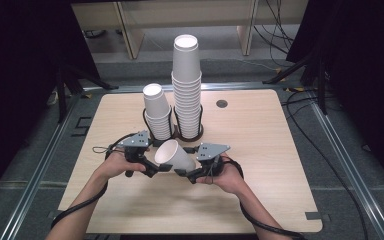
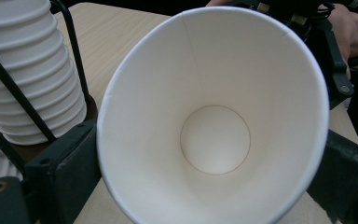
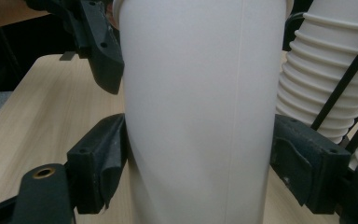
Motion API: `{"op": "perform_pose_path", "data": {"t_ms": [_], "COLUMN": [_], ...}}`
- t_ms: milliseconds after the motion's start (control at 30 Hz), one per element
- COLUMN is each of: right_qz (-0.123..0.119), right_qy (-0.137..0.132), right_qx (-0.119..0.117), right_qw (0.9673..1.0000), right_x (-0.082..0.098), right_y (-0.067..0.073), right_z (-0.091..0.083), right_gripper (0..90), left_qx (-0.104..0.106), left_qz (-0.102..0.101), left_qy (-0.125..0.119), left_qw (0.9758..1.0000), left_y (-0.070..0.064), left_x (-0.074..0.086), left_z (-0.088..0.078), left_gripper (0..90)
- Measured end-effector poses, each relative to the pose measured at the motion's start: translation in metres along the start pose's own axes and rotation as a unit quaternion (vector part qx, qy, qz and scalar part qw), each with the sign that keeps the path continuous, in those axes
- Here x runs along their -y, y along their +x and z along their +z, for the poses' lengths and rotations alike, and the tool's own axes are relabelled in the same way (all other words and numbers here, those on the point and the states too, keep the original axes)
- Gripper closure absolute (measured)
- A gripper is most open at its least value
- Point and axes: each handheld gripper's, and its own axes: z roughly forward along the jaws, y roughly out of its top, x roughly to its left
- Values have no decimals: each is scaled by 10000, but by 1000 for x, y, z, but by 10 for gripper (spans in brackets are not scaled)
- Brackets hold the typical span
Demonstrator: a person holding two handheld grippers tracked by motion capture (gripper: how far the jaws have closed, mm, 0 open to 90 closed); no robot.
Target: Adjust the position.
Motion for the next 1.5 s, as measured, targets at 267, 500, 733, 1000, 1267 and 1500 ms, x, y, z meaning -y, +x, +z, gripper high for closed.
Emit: {"op": "perform_pose_path", "data": {"t_ms": [267,500,733,1000,1267,1500], "right_qz": [82,77,193,213,163,204], "right_qy": [136,116,131,157,192,222], "right_qx": [4,2,39,41,127,169], "right_qw": [9999,9999,9997,9996,9996,9994], "right_x": [-1,-1,-2,-2,-2,0], "right_y": [2,2,2,2,3,4], "right_z": [0,0,-4,-11,-19,-25], "right_gripper": [212,212,182,162,159,159], "left_qx": [-222,-269,-340,-441,-529,-590], "left_qz": [303,467,525,552,601,640], "left_qy": [163,216,190,171,108,59], "left_qw": [9992,9983,9979,9974,9967,9962], "left_y": [-8,-11,-13,-16,-18,-19], "left_x": [-7,-11,-12,-10,-11,-11], "left_z": [-1,-1,-2,-4,-8,-10], "left_gripper": [81,99,108,113,121,125]}}
